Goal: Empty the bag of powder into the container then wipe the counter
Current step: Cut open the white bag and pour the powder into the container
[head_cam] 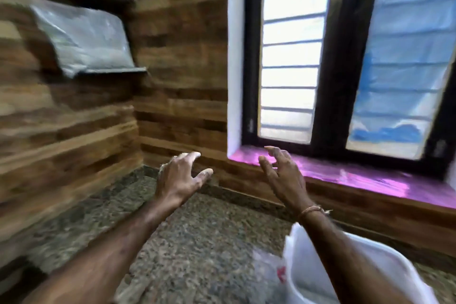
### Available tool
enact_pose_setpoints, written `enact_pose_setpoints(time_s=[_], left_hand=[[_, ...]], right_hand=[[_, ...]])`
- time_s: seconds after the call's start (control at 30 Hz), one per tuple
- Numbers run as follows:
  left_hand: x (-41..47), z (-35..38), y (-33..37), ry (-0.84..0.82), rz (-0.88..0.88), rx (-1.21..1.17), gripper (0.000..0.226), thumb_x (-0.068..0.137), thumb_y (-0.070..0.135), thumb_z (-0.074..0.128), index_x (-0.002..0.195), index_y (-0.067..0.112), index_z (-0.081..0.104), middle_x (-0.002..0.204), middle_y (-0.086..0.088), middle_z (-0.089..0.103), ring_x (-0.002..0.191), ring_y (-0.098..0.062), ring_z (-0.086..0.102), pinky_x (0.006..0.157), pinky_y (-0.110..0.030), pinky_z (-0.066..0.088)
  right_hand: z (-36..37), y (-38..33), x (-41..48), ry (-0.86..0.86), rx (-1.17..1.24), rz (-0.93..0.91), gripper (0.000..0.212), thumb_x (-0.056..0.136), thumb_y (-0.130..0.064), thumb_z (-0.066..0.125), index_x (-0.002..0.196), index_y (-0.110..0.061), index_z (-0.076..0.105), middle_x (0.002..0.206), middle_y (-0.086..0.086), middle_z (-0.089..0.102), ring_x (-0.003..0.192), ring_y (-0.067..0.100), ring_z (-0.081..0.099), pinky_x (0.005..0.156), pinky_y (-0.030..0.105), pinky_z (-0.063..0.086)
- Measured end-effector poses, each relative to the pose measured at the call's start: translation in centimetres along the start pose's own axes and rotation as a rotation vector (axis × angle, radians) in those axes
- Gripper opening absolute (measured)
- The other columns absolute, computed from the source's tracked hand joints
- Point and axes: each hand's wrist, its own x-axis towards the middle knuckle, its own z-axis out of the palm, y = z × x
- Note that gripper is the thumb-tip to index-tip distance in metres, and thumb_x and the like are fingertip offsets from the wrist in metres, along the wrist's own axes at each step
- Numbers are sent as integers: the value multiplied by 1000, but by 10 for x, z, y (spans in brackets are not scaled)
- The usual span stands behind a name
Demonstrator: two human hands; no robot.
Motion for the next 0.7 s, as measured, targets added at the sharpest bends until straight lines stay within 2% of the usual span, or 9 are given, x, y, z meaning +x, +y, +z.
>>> enact_pose_setpoints(time_s=[0.17, 0.33, 0.5, 0.7], left_hand=[[62, -73, -72, 153, -30, 2, 60, 86, 63, 67, 134, 27, 63, 129, 4, 68, 121, -21, 63, 96, -44, 52], [121, -127, -138, 285, -58, 83, 58, 85, 62, 67, 133, 28, 63, 128, 5, 69, 119, -20, 64, 95, -41, 53], [179, -177, -196, 375, -101, 138, 60, 84, 63, 66, 132, 28, 63, 129, 5, 68, 121, -19, 64, 96, -41, 53], [259, -228, -260, 473, -118, 154, 57, 86, 61, 67, 129, 24, 63, 130, 3, 68, 119, -21, 65, 93, -43, 55]], right_hand=[[75, -96, 71, -2, 1, -124, 41, 98, -60, 48, 131, -37, 56, 129, -6, 61, 106, 22, 69, 82, 41, 57], [134, -169, 150, -26, 21, -228, 41, 98, -64, 44, 131, -41, 52, 133, -8, 60, 108, 24, 67, 89, 41, 54], [186, -238, 231, -28, 77, -282, 41, 99, -61, 46, 132, -39, 55, 133, -7, 61, 112, 25, 66, 91, 40, 54], [240, -315, 313, -44, 139, -346, 45, 98, -64, 43, 132, -36, 55, 133, -3, 62, 111, 25, 66, 91, 47, 56]])
